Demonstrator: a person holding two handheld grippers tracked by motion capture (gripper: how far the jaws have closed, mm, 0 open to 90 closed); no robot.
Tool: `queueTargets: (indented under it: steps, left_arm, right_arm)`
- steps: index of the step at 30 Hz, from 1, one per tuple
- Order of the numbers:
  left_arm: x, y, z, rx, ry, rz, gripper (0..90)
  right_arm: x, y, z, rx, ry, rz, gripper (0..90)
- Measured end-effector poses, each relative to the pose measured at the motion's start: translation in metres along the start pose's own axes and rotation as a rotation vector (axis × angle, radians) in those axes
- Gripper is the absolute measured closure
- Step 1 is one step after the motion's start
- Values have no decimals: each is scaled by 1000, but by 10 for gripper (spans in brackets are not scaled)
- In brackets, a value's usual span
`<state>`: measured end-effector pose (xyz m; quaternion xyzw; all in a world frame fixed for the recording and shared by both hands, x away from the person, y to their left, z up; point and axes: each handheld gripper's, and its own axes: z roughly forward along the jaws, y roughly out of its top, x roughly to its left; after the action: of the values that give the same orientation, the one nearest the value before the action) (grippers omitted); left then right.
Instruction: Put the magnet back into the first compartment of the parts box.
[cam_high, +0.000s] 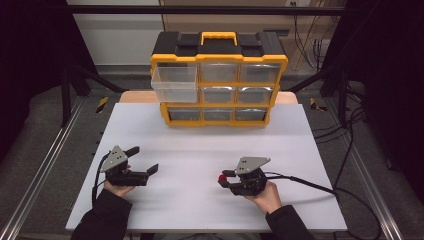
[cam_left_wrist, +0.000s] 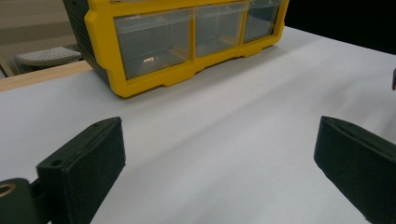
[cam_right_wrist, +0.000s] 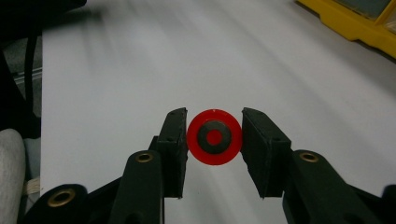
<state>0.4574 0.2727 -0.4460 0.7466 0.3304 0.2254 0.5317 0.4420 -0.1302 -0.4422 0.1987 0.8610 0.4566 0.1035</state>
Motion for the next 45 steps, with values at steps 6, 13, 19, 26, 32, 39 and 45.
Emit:
queueTargets:
  steps: [6, 13, 19, 26, 32, 39, 45]
  left_arm:
    - [0, 0, 0, -1, 1, 0, 15]
    - [0, 0, 0, -2, 0, -1, 15]
    - [0, 0, 0, -1, 0, 1, 15]
    - [0, 0, 0, -3, -1, 1, 15]
    - [-1, 0, 0, -3, -3, 3, 15]
    - [-1, 0, 0, -2, -3, 3, 15]
    - [-1, 0, 0, -1, -4, 4, 15]
  right_arm:
    - [-2, 3, -5, -17, -8, 0, 614]
    - [-6, 8, -12, -42, -16, 7, 615]
    - [-7, 17, -20, -68, -30, -3, 615]
    - [-7, 31, -25, -95, -41, -20, 614]
    - [-7, 39, -26, -108, -44, -26, 615]
    - [-7, 46, -29, -116, -52, -41, 615]
    - [-9, 54, -33, -134, -61, -45, 614]
